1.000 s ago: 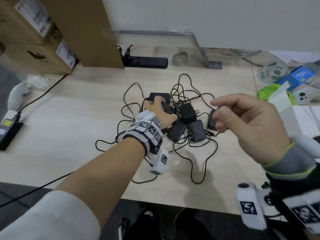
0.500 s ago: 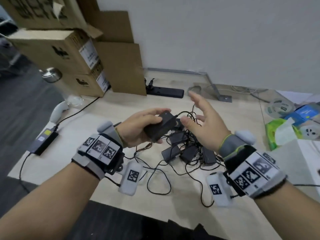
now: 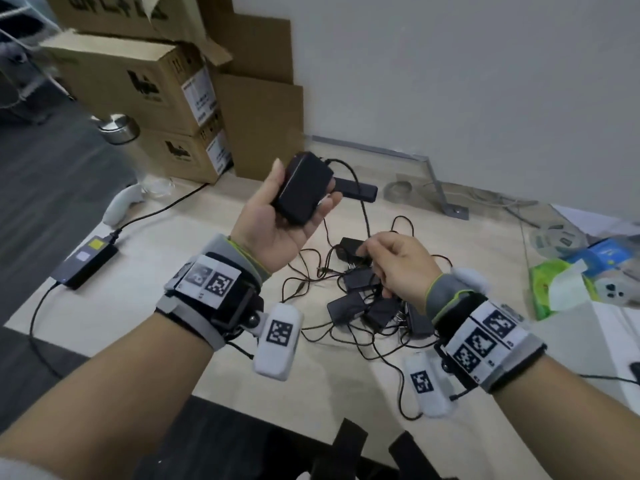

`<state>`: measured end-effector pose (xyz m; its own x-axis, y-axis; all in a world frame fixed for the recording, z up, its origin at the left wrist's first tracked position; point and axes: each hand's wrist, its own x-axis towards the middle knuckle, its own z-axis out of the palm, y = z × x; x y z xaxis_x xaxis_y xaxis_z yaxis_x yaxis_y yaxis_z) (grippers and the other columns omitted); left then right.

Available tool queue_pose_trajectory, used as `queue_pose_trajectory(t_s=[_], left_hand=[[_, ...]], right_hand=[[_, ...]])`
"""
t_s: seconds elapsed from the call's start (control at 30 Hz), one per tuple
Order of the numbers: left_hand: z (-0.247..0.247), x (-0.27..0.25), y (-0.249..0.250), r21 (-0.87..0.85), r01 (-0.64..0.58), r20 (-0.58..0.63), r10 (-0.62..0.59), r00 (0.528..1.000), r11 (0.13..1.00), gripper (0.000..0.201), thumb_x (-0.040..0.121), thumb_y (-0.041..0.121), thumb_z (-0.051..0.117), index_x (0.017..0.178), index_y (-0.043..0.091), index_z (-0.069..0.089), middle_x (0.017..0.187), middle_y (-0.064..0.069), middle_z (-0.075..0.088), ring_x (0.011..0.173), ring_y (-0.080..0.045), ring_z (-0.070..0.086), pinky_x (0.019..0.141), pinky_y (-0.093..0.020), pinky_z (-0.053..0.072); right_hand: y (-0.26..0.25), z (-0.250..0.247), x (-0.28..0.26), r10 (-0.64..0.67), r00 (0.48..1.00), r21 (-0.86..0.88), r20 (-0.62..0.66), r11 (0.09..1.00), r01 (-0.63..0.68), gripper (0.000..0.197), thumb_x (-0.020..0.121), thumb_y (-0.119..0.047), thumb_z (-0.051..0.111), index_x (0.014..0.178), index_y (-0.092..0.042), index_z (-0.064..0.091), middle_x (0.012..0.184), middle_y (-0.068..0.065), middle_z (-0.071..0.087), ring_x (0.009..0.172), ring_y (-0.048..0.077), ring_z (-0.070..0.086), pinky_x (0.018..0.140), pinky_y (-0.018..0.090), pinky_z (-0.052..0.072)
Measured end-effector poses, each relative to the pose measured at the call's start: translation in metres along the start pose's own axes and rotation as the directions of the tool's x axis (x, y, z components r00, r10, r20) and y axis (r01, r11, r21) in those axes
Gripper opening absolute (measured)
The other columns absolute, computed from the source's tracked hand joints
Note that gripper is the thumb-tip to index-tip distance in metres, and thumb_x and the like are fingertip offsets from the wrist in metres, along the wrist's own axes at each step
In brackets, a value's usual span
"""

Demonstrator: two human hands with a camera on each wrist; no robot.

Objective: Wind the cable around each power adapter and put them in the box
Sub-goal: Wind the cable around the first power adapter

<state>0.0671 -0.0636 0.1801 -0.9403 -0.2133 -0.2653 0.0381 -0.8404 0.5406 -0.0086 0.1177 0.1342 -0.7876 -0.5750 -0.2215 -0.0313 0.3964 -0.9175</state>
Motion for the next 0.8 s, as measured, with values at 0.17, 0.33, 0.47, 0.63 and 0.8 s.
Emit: queue_pose_trajectory(t_s=[0.17,0.33,0.47,0.63,0.8], left_hand=[[-0.015,-0.002,-0.013,0.188,0.107,-0.013,-0.107,0.994,0.976,0.045,0.093,0.025,0.056,0.124,-0.006,0.051,0.117,-0.027,0.057,0.120,-0.041,0.053,0.087,-0.039,0.057],[-0.023,-0.008,-0.009,0.481,0.214,-0.086,-0.197,0.977,0.850,0.063,0.078,0.046,0.058,0.131,0.014,0.043,0.128,-0.024,0.053,0.083,-0.037,0.069,0.063,-0.036,0.061],[-0.026,-0.009,0.004,0.305,0.233,-0.065,-0.223,0.973,0.924,0.068,0.079,0.054,0.055,0.131,0.011,0.050,0.124,-0.029,0.059,0.058,-0.024,0.062,0.048,-0.024,0.055],[-0.032,-0.011,0.008,0.154,0.277,-0.060,-0.271,0.961,0.948,0.053,0.076,0.037,0.056,0.115,0.001,0.052,0.129,-0.036,0.051,0.061,-0.030,0.063,0.055,-0.028,0.057],[-0.037,-0.007,0.006,0.267,0.207,-0.027,-0.207,0.978,0.941,0.038,0.081,0.025,0.058,0.112,0.003,0.054,0.106,-0.024,0.063,0.080,-0.026,0.064,0.068,-0.027,0.060]], right_hand=[[-0.011,0.017,0.005,-0.060,0.996,-0.557,0.065,0.826,0.086,0.032,0.096,-0.034,0.046,0.090,-0.012,0.068,0.078,0.008,0.066,0.077,0.026,0.060,0.069,0.034,0.047],[-0.024,0.022,0.011,-0.121,0.991,-0.507,-0.062,0.859,0.073,0.029,0.096,-0.034,0.048,0.089,-0.020,0.072,0.079,-0.002,0.067,0.078,0.019,0.059,0.064,0.026,0.036],[-0.027,0.029,0.015,-0.094,0.996,-0.544,0.005,0.835,0.081,0.029,0.094,-0.036,0.049,0.085,-0.018,0.070,0.073,0.001,0.065,0.077,0.023,0.060,0.066,0.029,0.044],[-0.026,0.039,0.012,-0.080,0.993,-0.575,0.088,0.810,0.116,0.029,0.095,-0.039,0.049,0.074,-0.026,0.064,0.059,-0.008,0.054,0.070,0.017,0.055,0.062,0.026,0.035],[-0.029,0.045,0.007,-0.146,0.980,-0.584,0.138,0.787,0.199,0.039,0.096,-0.039,0.048,0.058,-0.029,0.046,0.057,-0.009,0.048,0.062,0.012,0.048,0.053,0.026,0.032]])
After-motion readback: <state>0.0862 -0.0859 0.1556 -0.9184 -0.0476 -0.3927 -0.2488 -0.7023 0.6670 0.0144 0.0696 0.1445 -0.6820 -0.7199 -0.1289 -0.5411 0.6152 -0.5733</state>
